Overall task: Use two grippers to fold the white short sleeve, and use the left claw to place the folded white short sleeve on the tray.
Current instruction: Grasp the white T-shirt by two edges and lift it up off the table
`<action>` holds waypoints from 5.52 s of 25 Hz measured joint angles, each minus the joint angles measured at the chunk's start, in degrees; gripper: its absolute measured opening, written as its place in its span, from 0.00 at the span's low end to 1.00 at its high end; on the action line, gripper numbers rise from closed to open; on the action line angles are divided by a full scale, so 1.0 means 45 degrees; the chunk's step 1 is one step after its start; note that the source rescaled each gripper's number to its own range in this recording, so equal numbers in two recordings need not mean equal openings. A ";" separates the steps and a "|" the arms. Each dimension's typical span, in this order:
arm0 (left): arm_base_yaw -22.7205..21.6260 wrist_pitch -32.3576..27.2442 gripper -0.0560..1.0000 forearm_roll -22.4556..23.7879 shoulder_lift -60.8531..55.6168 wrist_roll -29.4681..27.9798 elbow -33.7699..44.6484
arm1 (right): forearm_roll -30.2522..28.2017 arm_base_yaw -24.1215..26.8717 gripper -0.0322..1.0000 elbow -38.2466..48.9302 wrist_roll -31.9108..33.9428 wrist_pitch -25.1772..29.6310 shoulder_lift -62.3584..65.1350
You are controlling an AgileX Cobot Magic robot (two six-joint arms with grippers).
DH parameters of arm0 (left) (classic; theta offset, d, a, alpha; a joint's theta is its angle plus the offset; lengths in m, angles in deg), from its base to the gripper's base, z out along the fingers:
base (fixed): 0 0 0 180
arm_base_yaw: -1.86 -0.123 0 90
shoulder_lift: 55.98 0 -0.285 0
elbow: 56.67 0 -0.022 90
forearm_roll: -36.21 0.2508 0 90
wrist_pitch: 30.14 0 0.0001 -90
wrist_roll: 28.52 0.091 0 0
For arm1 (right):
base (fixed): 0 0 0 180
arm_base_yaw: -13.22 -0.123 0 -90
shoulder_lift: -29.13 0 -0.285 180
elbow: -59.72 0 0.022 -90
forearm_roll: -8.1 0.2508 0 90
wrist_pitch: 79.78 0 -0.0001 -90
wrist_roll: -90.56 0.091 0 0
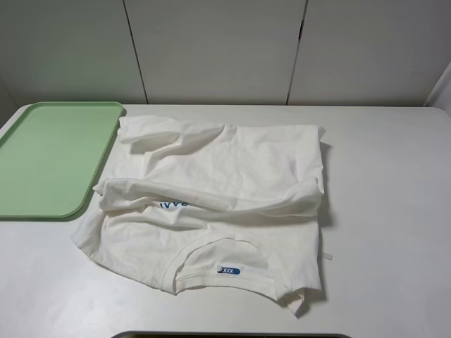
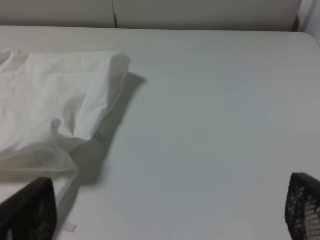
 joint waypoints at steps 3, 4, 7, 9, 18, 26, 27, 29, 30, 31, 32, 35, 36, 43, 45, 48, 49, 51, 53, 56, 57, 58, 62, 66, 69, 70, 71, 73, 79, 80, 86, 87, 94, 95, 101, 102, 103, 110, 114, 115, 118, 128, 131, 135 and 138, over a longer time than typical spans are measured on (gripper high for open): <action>0.0000 0.0000 1.00 0.0000 0.0000 0.0000 0.0000 | 0.0001 -0.0010 1.00 0.0000 0.0000 0.0000 0.0000; 0.0000 0.0000 1.00 0.0000 0.0000 0.0000 0.0000 | 0.0075 -0.0010 1.00 0.0000 0.0000 0.0000 0.0000; 0.0000 0.0000 1.00 0.0000 0.0000 0.0000 0.0000 | 0.0425 -0.0010 1.00 0.0000 0.0000 0.0000 0.0000; 0.0000 0.0000 1.00 0.0000 0.0000 0.0000 0.0000 | 0.0745 -0.0010 1.00 0.0000 -0.0167 0.0000 0.0000; 0.0032 0.0462 0.99 -0.2487 0.2269 0.1397 -0.1290 | 0.3274 -0.0746 1.00 -0.0663 -0.3902 -0.0101 -0.3378; 0.0267 0.0671 0.99 -0.5602 0.7738 0.7165 -0.3428 | 0.4328 -0.1333 1.00 -0.1337 -0.7857 -0.0761 -0.7299; 0.0267 0.0685 0.99 -0.5954 0.8237 0.7531 -0.3568 | 0.4352 -0.1467 1.00 -0.1342 -0.8366 -0.0851 -0.7928; 0.0267 0.0696 0.99 -0.6542 0.9380 0.8107 -0.3735 | 0.4352 -0.1825 1.00 -0.1342 -0.8874 -0.1255 -0.8915; 0.0267 0.0709 0.99 -0.6749 0.9986 0.8311 -0.3771 | 0.4356 -0.1971 1.00 -0.1342 -0.8999 -0.1505 -0.9298; 0.0267 0.0721 0.98 -0.6946 1.0480 0.8512 -0.3774 | 0.4370 -0.2141 1.00 -0.1342 -0.9091 -0.1863 -0.9744; 0.0267 0.0734 0.98 -0.7095 1.0884 0.8694 -0.3774 | 0.4354 -0.2308 1.00 -0.1342 -0.9108 -0.2152 -1.0261; 0.0602 0.0904 0.98 -0.7283 1.2302 0.9256 -0.3774 | 0.3907 -0.2885 1.00 -0.1342 -0.9180 -0.2804 -1.1541; 0.0602 0.0904 0.98 -0.7283 1.2302 0.9256 -0.3774 | 0.3584 -0.3202 1.00 -0.1342 -0.9180 -0.3139 -1.2337; 0.1825 0.1852 0.96 -0.6354 1.4367 0.9919 -0.3774 | 0.2504 -0.4175 1.00 -0.1352 -0.9180 -0.4303 -1.4948; 0.2194 0.2215 0.96 -0.5929 1.4735 1.0163 -0.3774 | 0.2439 -0.4266 1.00 -0.1352 -0.9180 -0.4411 -1.5117; 0.2691 0.2815 0.96 -0.5240 1.5257 1.0700 -0.3774 | 0.1996 -0.4699 1.00 -0.1352 -0.9180 -0.5301 -1.6141; 0.2691 0.2815 0.96 -0.5240 1.5257 1.0700 -0.3774 | 0.1855 -0.4865 1.00 -0.1369 -0.9180 -0.5600 -1.6457; 0.2805 0.3031 0.96 -0.5041 1.5384 1.0826 -0.3774 | 0.1689 -0.5105 1.00 -0.1597 -0.9180 -0.6060 -1.6865; 0.2914 0.3457 0.96 -0.4756 1.5635 1.0923 -0.3774 | 0.1537 -0.5373 1.00 -0.2092 -0.9180 -0.6366 -1.7269; 0.2940 0.4513 0.95 -0.4367 1.6243 1.1460 -0.3774 | 0.1283 -0.5584 1.00 -0.2538 -0.9180 -0.6434 -1.7610; 0.2940 0.4638 0.95 -0.4332 1.6373 1.1640 -0.3774 | 0.1166 -0.5665 1.00 -0.2720 -0.9180 -0.6434 -1.7753; 0.2940 0.4747 0.95 -0.4300 1.6525 1.1821 -0.3774 | 0.1039 -0.5754 1.00 -0.2962 -0.9180 -0.6434 -1.7942; 0.2940 0.4899 0.95 -0.4290 1.6764 1.1991 -0.3774 | 0.0554 -0.5784 1.00 -0.3371 -0.9578 -0.6449 -1.9035; 0.2940 0.5551 0.94 -0.4290 1.7091 1.2457 -0.3774 | 0.0320 -0.5784 1.00 -0.3381 -1.0099 -0.6542 -2.0070; 0.2940 0.5904 0.94 -0.4290 1.7154 1.2555 -0.3774 | 0.0247 -0.5784 1.00 -0.3381 -1.0236 -0.7236 -2.0608; 0.2940 0.5904 0.94 -0.4290 1.7154 1.2555 -0.3774 | 0.0222 -0.5784 1.00 -0.3381 -1.0250 -0.7548 -2.0702; 0.2940 0.6058 0.94 -0.4290 1.7153 1.2585 -0.3774 | 0.0209 -0.5784 1.00 -0.3381 -1.0283 -0.7854 -2.0793; 0.2940 0.6508 0.94 -0.4290 1.7153 1.2596 -0.3774 | 0.0169 -0.5784 1.00 -0.3381 -1.0374 -0.8355 -2.0904; 0.2940 0.6814 0.94 -0.4241 1.7153 1.2964 -0.3774 | -0.0025 -0.5784 1.00 -0.3381 -1.0656 -0.8768 -2.1395; 0.2940 0.6837 0.93 -0.4241 1.7153 1.3114 -0.3774 | -0.0060 -0.5784 1.00 -0.3381 -1.0656 -0.8768 -2.1517; 0.2940 0.6917 0.93 -0.3604 1.7153 1.3259 -0.3774 | -0.0335 -0.5784 0.82 -0.3381 -1.0666 -0.8716 -2.1779; 0.2940 0.6917 0.93 -0.3436 1.7153 1.3259 -0.3774 | -0.0352 -0.5784 0.70 -0.3381 -1.0666 -0.8699 -2.1779; 0.2940 0.7049 0.92 -0.2999 1.7153 1.3413 -0.3774 | -0.0376 -0.5784 0.03 -0.3381 -1.0666 -0.8479 -2.1779; 0.2940 0.7049 0.92 -0.2999 1.7153 1.3413 -0.3774 | -0.0387 -0.5784 0.03 -0.3381 -1.0666 -0.8479 -2.1779; 0.3560 0.7679 0.92 -0.2961 1.7673 1.3581 -0.3774 | -0.0387 -0.5784 0.03 -0.3381 -1.0666 -0.8573 -2.1779; 0.3740 0.7945 0.92 -0.2936 1.7906 1.3593 -0.3774 | -0.0387 -0.5784 0.03 -0.3381 -1.0666 -0.8598 -2.1779; 0.3899 0.8203 0.92 -0.2904 1.8074 1.3591 -0.3774 | -0.0387 -0.5784 0.03 -0.3381 -1.0666 -0.8603 -2.1779; 0.4570 1.0021 0.91 -0.2888 1.9380 1.4013 -0.3783 | -0.0387 -0.5784 0.03 -0.3381 -1.0666 -0.8402 -2.1779; 0.4570 1.0090 0.91 -0.2913 2.0111 1.4013 -0.3783 | -0.0414 -0.5784 0.03 -0.3381 -1.0666 -0.8401 -2.1779; 0.4570 1.0100 0.90 -0.2913 2.0355 1.4013 -0.3783 | -0.0440 -0.5784 0.03 -0.3381 -1.0666 -0.8401 -2.1779; 0.4570 1.0200 0.87 -0.2917 2.1250 1.4013 -0.3783 | -0.0483 -0.5784 0.03 -0.3381 -1.0666 -0.8376 -2.1779; 0.4570 1.1522 0.86 -0.2898 2.2222 1.3156 -0.3783 | -0.0485 -0.5784 0.03 -0.3386 -1.0666 -0.7632 -2.1779; 0.4570 1.1667 0.85 -0.2726 2.2227 1.3102 -0.3783 | -0.0485 -0.5784 0.03 -0.3386 -1.0666 -0.7542 -2.1779; 0.4413 1.1709 0.84 -0.2703 2.2227 1.3102 -0.3783 | -0.0485 -0.5784 0.03 -0.3386 -1.0666 -0.7518 -2.1779; 0.4157 1.1709 0.83 -0.2692 2.2227 1.3046 -0.3783 | -0.0485 -0.5784 0.03 -0.3386 -1.0666 -0.7518 -2.1779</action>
